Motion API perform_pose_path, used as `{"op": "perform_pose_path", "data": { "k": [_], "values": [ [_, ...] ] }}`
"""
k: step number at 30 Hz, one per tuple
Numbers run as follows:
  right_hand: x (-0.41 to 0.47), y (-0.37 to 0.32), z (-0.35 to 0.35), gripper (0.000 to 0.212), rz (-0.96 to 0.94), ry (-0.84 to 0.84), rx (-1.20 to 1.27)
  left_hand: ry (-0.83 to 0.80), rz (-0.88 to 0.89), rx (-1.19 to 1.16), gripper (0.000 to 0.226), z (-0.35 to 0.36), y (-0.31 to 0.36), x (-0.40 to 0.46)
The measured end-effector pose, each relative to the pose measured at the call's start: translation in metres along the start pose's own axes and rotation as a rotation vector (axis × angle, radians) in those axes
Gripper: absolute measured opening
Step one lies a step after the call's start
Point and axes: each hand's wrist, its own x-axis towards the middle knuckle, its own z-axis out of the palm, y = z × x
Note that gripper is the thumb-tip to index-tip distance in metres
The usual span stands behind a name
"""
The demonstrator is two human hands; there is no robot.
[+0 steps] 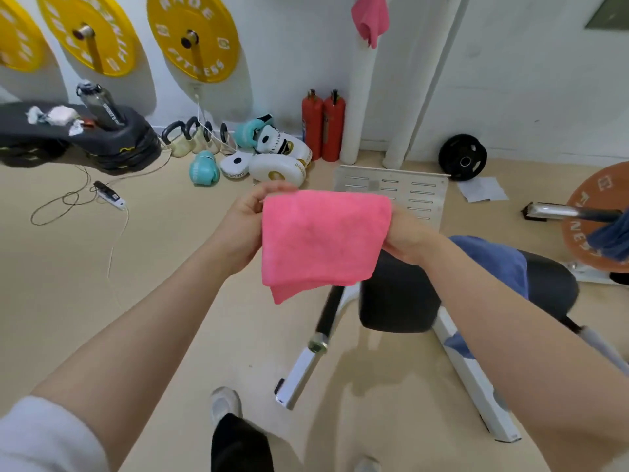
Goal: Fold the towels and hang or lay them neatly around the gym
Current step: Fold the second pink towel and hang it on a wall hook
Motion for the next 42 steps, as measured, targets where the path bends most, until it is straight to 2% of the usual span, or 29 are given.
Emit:
{"op": "perform_pose_path", "data": {
  "k": [3, 7, 10, 13, 18, 21, 22, 24, 26, 28, 30, 32, 35, 37, 39, 42],
  "values": [
    [0.048, -0.021, 0.042, 0.034, -0.001, 0.05, 0.097, -0.052, -0.045, -0.025, 0.052, -0.064, 0.009, 0.025],
    [0.114, -0.053, 0.098, 0.032, -0.046, 0.079, 0.159, -0.238, -0.094, 0.17, 0.042, -0.141, 0.021, 0.052],
    [0.153, -0.068, 0.128, 0.03, -0.078, 0.169, 0.177, -0.204, -0.051, 0.31, 0.044, -0.191, 0.032, 0.078],
    [0.179, -0.07, 0.141, 0.034, -0.091, 0.341, 0.112, -0.201, 0.006, 0.376, 0.041, -0.221, 0.044, 0.1],
    [0.213, -0.07, 0.135, 0.032, -0.078, 0.455, 0.151, -0.172, -0.102, 0.192, 0.043, -0.231, 0.05, 0.132],
    [0.236, -0.073, 0.129, 0.025, -0.007, 0.592, -0.011, -0.143, -0.22, 0.029, 0.031, -0.228, 0.05, 0.154],
    [0.245, -0.071, 0.125, 0.022, 0.026, 0.619, -0.001, -0.124, -0.26, -0.019, 0.027, -0.227, 0.05, 0.164],
    [0.264, -0.068, 0.115, 0.021, 0.108, 0.626, 0.18, -0.105, -0.314, -0.056, 0.025, -0.224, 0.049, 0.187],
    [0.287, -0.062, 0.099, 0.032, 0.151, 0.603, 0.336, -0.103, -0.341, -0.078, 0.029, -0.219, 0.048, 0.215],
    [0.309, -0.059, 0.08, 0.041, 0.138, 0.532, 0.338, -0.127, -0.369, -0.108, 0.032, -0.211, 0.047, 0.25],
    [0.334, -0.063, 0.058, 0.037, 0.069, 0.461, 0.328, -0.175, -0.368, -0.102, 0.031, -0.202, 0.047, 0.289],
    [0.361, -0.072, 0.028, 0.027, -0.019, 0.466, 0.297, -0.255, -0.352, -0.089, 0.031, -0.192, 0.051, 0.333],
    [0.405, -0.099, -0.027, 0.019, -0.134, 0.526, 0.314, -0.49, -0.29, -0.057, 0.029, -0.174, 0.072, 0.404],
    [0.434, -0.12, -0.065, 0.019, -0.143, 0.535, 0.325, -0.598, -0.272, -0.05, 0.05, -0.16, 0.09, 0.451],
    [0.463, -0.141, -0.101, 0.019, -0.156, 0.537, 0.323, -0.706, -0.245, -0.048, 0.058, -0.145, 0.111, 0.497],
    [0.504, -0.16, -0.143, 0.008, -0.199, 0.593, 0.275, -0.743, -0.197, -0.019, 0.048, -0.124, 0.131, 0.56]
  ]
}}
